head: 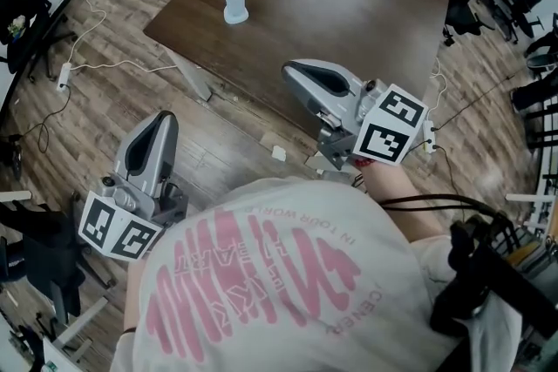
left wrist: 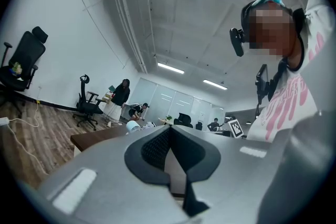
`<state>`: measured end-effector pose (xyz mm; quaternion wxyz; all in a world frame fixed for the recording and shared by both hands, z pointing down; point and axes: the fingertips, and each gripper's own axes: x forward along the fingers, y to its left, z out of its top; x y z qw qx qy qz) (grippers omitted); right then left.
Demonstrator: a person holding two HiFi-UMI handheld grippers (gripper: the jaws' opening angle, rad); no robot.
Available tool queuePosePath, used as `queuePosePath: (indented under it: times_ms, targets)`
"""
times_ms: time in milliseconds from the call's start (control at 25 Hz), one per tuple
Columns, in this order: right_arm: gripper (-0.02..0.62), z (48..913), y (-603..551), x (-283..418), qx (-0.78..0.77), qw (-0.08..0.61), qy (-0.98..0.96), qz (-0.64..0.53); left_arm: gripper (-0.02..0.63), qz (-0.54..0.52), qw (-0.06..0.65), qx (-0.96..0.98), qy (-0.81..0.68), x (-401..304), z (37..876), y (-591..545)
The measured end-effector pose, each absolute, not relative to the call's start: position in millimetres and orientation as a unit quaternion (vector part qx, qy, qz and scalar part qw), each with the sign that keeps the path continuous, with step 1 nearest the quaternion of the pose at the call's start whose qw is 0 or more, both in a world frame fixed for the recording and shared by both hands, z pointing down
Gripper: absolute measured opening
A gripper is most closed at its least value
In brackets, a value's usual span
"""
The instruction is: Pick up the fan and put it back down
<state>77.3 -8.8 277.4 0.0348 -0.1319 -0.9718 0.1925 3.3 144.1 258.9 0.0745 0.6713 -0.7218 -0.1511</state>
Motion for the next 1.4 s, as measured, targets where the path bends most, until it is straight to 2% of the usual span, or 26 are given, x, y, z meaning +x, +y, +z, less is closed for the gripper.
queuePosePath:
  times_ms: [280,1400]
  targets:
    - [0.006,291,-8,78,-0.13,0.059,-0.973,0.183,0.02,-0.155,0.055,0.683,-0.712,14,261,138]
    - [0.006,294,-17,79,-0.112,0.053,-0.971,0.206,0.019,-0.151,0.066,0.697,-0.698,10,265,123]
